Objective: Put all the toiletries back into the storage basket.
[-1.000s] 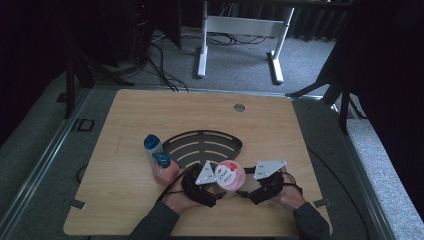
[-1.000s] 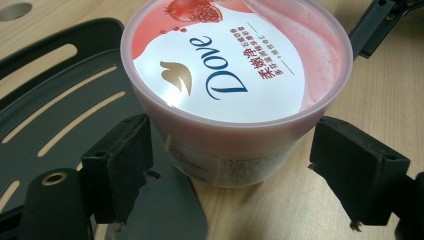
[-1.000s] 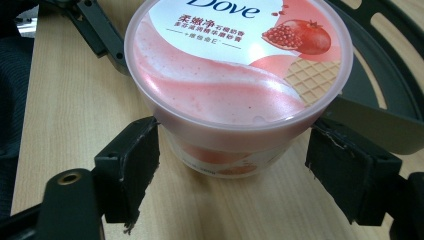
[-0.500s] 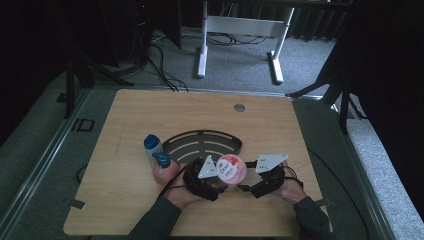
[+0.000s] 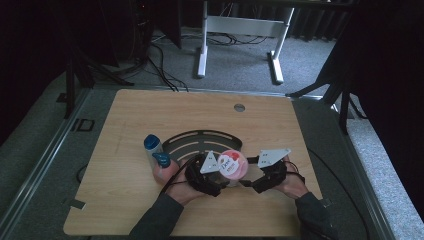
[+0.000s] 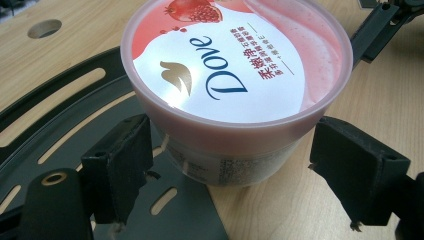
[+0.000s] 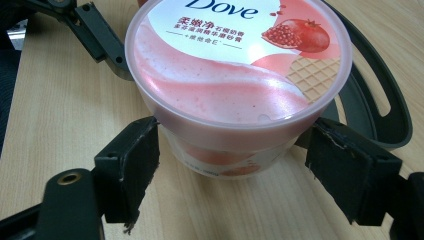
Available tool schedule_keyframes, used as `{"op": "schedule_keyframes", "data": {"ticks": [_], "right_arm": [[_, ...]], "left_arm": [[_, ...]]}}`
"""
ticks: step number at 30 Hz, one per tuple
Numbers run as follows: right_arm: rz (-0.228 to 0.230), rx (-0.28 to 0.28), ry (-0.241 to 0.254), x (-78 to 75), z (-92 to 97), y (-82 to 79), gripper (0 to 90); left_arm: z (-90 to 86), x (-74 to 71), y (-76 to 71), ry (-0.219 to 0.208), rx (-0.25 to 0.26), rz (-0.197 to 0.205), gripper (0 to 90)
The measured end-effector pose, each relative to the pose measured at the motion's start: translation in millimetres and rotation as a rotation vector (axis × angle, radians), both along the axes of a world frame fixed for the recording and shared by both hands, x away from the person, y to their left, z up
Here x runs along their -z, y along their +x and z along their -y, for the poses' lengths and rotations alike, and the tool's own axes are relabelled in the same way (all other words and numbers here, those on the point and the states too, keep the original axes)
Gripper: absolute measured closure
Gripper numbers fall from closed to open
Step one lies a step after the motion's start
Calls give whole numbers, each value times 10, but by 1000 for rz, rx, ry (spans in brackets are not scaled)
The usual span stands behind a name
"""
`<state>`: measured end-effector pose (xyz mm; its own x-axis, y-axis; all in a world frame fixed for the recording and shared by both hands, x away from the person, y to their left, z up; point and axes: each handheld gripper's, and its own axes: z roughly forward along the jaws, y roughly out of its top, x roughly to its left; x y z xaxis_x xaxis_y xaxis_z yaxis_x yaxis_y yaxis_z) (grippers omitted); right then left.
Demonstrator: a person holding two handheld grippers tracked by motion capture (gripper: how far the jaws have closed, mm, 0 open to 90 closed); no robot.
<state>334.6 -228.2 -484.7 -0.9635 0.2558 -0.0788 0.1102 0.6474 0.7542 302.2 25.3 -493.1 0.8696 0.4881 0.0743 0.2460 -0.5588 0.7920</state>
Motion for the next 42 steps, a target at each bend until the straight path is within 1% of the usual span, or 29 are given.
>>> {"op": "schedule_keyframes", "data": {"ticks": [9, 11, 21, 28, 34, 38, 40, 42], "right_arm": [[2, -9, -12, -25, 6, 105, 212], [0, -11, -11, -35, 9, 130, 212], [17, -23, -17, -90, 9, 249, 211], [14, -24, -28, -94, 1, 341, 209], [6, -25, -24, -93, -27, 420, 206], [6, -26, -27, -86, -48, 467, 204], [6, -28, -32, -82, -53, 482, 204], [-1, -30, -25, -71, -49, 504, 204]], "left_arm": [[22, -3, 76, -9, -22, -8, 176], [22, -14, 94, -5, -23, -6, 176], [37, -41, 182, -18, -45, -2, 175], [59, -36, 243, -14, -70, -7, 174], [48, -49, 287, -10, -91, 0, 174], [45, -46, 314, 3, -97, 3, 174], [45, -36, 324, -4, -101, 2, 174], [45, -33, 338, -2, -102, 1, 173]]}}
